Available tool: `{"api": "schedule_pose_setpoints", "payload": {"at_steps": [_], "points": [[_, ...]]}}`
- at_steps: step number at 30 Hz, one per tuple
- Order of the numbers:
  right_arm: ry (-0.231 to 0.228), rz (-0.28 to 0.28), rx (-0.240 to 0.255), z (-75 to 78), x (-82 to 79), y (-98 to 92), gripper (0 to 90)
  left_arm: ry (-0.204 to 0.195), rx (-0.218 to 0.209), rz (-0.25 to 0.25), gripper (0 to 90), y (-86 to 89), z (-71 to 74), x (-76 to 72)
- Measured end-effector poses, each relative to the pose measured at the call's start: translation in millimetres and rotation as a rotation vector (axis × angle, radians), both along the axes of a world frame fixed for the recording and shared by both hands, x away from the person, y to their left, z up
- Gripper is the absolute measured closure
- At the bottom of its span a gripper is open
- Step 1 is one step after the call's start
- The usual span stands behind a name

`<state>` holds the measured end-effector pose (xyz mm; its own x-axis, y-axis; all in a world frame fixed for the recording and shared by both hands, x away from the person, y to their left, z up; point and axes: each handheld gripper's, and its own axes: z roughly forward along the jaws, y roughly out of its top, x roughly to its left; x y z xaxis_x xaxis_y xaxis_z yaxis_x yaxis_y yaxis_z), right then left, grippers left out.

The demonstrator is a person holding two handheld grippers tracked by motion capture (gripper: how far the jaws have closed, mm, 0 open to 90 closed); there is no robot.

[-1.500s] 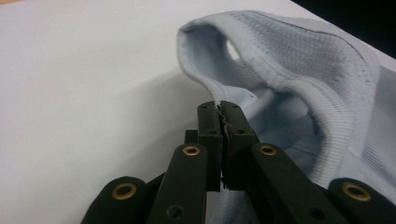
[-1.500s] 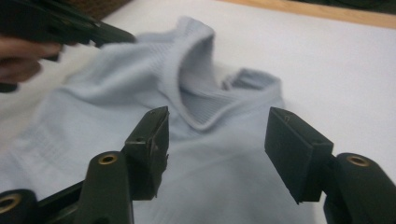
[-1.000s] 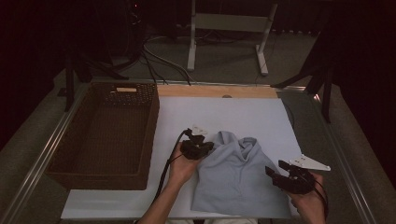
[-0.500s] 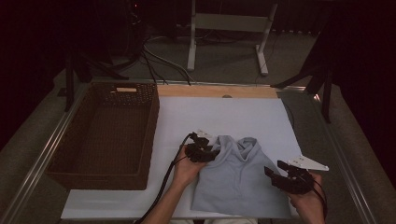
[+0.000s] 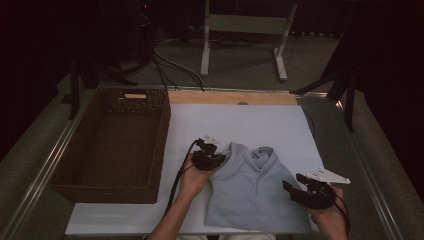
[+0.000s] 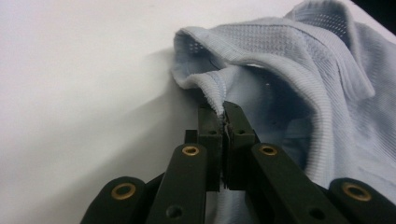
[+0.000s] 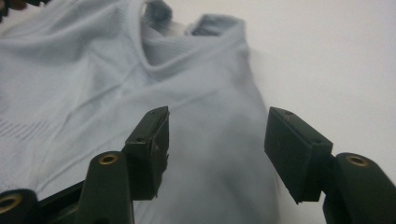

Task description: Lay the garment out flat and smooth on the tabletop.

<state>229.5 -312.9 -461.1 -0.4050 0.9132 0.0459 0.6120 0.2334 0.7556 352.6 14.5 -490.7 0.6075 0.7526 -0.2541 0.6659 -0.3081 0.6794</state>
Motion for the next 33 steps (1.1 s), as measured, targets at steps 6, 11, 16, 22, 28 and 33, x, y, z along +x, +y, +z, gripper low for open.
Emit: {"api": "schedule_pose_setpoints", "payload": {"at_steps": [6,11,16,22,28,33], "points": [[0.009,0.001,0.000,-1.4,1.4,0.5,39.8,0.008,0.012,0.073,89.7,18.0,1.6,4.8],[0.023,-0.005,-0.001,-4.7,5.1,1.9,37.9,0.024,0.018,0.102,86.2,21.6,-1.4,6.8],[0.044,-0.020,-0.006,-9.9,11.4,0.9,35.5,0.002,0.002,0.140,67.9,24.9,2.8,5.2],[0.079,-0.037,-0.001,-17.0,19.4,-0.1,38.5,-0.032,-0.054,0.167,41.3,29.9,11.1,3.6],[0.120,-0.038,-0.012,-23.1,24.9,2.6,52.7,-0.063,-0.087,0.167,28.5,28.0,15.4,0.6],[0.088,-0.013,-0.031,-18.3,18.9,8.4,74.2,-0.080,-0.106,0.151,25.3,24.9,22.2,-1.1]]}}
